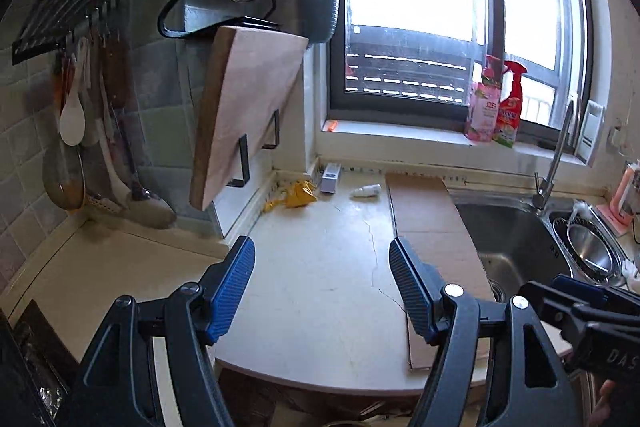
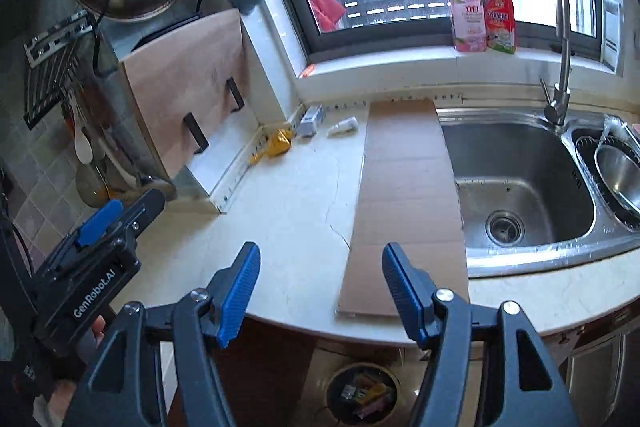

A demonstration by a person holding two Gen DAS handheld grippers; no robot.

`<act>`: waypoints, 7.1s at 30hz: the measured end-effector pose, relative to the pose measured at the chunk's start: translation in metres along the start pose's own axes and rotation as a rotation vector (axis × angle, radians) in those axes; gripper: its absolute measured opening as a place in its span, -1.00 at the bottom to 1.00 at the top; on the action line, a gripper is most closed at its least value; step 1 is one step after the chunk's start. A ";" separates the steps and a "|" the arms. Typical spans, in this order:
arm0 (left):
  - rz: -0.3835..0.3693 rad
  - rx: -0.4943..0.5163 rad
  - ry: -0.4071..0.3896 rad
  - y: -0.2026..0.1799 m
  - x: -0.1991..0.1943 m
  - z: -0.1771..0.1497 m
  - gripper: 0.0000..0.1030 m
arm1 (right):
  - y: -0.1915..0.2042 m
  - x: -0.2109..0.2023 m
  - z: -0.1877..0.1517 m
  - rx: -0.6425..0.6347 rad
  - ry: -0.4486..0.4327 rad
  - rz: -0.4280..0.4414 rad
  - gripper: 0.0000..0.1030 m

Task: Collect trash
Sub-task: 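Raise both open tools toward the yellow bag and white box on the counter, then close the left tool on the yellow bag while the right tool grasps the white box, then carry the yellow bag and white box down toward the black trash bin, then open both tools over the bin to drop the bag and box, then raise both open tools back to the counter corner toward the white bottle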

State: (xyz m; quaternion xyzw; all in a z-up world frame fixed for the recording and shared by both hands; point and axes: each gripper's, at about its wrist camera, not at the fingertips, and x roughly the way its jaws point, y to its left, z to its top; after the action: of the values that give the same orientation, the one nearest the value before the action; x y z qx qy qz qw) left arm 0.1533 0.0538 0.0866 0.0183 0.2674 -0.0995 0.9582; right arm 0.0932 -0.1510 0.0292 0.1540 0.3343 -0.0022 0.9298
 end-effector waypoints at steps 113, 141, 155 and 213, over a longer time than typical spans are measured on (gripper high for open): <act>-0.146 0.230 0.275 -0.051 0.072 0.005 -0.77 | -0.039 0.082 0.039 0.218 0.259 0.332 -0.22; -0.245 0.205 0.538 -0.053 -0.021 -0.179 -0.77 | -0.073 0.043 -0.171 0.181 0.585 0.278 -0.22; -0.184 0.159 0.745 -0.062 0.053 -0.300 -0.77 | -0.107 0.151 -0.285 0.316 0.820 0.234 -0.21; -0.152 0.055 0.926 -0.005 0.128 -0.364 0.12 | -0.109 0.207 -0.351 0.361 0.894 0.027 0.11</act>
State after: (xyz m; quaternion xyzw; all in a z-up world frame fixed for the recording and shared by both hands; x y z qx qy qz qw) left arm 0.0739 0.0580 -0.2911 0.0665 0.6648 -0.1576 0.7272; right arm 0.0238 -0.1328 -0.3866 0.3029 0.6935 0.0181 0.6534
